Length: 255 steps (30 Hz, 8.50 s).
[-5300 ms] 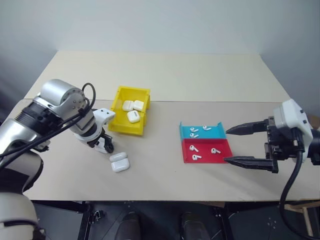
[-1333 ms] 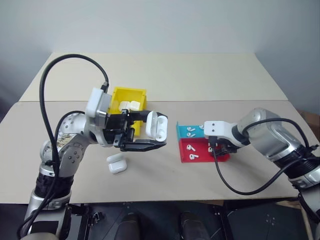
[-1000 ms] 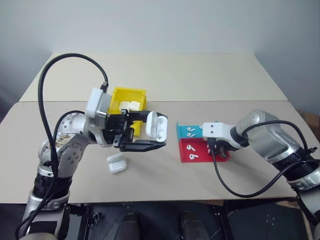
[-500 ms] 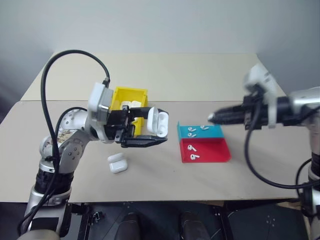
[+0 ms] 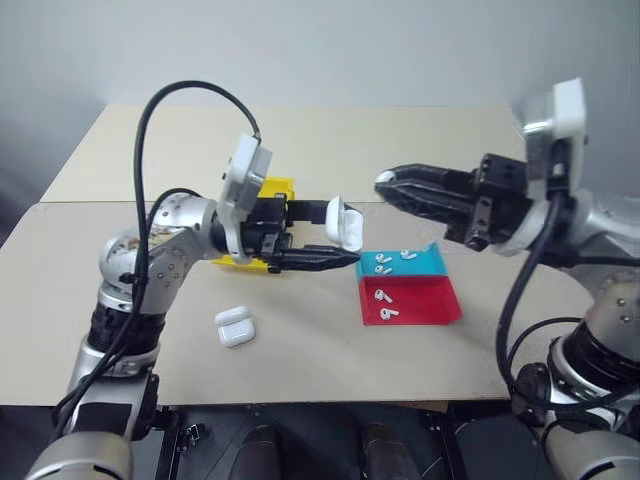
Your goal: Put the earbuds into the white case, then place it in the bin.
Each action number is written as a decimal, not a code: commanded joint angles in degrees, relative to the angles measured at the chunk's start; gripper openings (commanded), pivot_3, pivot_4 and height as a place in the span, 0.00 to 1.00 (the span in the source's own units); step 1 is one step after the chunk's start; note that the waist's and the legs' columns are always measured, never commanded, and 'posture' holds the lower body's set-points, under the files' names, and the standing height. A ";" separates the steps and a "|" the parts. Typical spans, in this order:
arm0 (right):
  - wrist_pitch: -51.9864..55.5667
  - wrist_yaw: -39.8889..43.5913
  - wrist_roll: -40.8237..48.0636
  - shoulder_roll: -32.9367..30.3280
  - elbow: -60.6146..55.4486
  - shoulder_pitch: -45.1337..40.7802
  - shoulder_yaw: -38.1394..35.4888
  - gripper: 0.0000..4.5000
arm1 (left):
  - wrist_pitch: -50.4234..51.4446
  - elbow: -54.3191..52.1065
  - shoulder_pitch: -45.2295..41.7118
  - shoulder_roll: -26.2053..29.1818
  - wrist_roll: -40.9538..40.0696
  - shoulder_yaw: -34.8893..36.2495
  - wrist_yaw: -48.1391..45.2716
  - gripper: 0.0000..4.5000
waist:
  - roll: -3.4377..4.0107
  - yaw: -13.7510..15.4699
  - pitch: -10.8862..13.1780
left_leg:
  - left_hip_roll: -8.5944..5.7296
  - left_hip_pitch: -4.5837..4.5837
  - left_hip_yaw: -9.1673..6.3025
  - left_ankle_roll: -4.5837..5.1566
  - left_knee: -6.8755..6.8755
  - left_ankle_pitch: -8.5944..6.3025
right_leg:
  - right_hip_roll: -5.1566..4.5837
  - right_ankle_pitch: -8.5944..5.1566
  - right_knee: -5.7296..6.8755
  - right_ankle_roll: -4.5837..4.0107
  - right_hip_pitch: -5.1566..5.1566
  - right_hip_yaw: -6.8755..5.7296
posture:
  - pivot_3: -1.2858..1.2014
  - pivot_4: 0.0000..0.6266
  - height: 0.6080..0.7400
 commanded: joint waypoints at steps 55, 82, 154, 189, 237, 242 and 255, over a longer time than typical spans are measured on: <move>-49.18 27.65 -35.55 -26.78 51.92 -18.18 44.04 0.66 | -3.90 -3.29 2.14 -0.91 1.74 4.07 0.07 0.62 | 0.04 -1.43 0.03 | 0.00 0.10 0.19 0.02 -0.11 0.00 | 0.01 -0.01 -0.38 0.00 -0.06 0.17 | 0.52 0.24 1.00; -84.78 32.02 -57.97 -0.57 98.50 -32.06 48.79 0.59 | -3.83 -8.69 7.91 3.21 0.76 7.91 3.19 0.62 | 0.10 -1.78 0.06 | 0.03 0.02 0.15 -0.30 -0.19 0.18 | -0.01 0.01 -0.06 0.02 -0.13 0.04 | 0.52 0.24 1.00; 1.20 1.94 12.03 -2.18 3.25 0.20 -8.94 0.13 | -1.16 -5.30 0.56 -1.50 -2.35 3.52 2.80 0.62 | 0.16 -0.12 0.08 | 0.02 0.12 0.06 -0.15 -0.20 0.09 | 0.02 0.01 -0.22 0.02 0.00 0.05 | 0.52 0.24 1.00; -13.14 -16.33 28.93 -10.48 0.23 8.08 5.88 0.21 | -1.94 -3.18 -0.82 -2.92 -0.26 3.31 2.20 0.62 | 0.15 -0.05 0.08 | 0.02 0.00 -0.02 -0.11 -0.19 0.08 | 0.02 0.01 -0.28 0.02 -0.02 0.00 | 0.52 0.24 1.00; -38.89 28.87 -14.52 -24.02 23.98 -20.98 31.56 0.01 | -2.54 1.38 -4.06 -6.79 6.44 -0.66 4.36 0.62 | 0.14 0.76 0.08 | 0.01 -0.16 0.02 -0.06 -0.15 0.05 | -0.02 0.02 -0.23 0.03 -0.13 -0.06 | 0.52 0.24 1.00; -35.54 27.46 -12.47 -26.81 20.64 -17.31 26.38 0.01 | -2.40 0.51 -3.00 -5.70 5.89 0.21 4.33 0.62 | 0.14 0.74 0.08 | 0.01 -0.07 0.05 -0.06 -0.12 0.05 | 0.00 0.01 -0.25 0.02 -0.13 -0.02 | 0.52 0.24 1.00; -13.27 5.43 9.84 -24.23 10.06 0.61 -0.60 0.01 | -2.17 -4.75 1.56 -2.98 6.66 6.00 11.96 0.62 | 0.13 1.11 0.08 | 0.02 -0.05 0.02 -0.05 -0.12 0.04 | -0.01 0.01 -0.25 0.02 -0.05 -0.03 | 0.52 0.24 1.00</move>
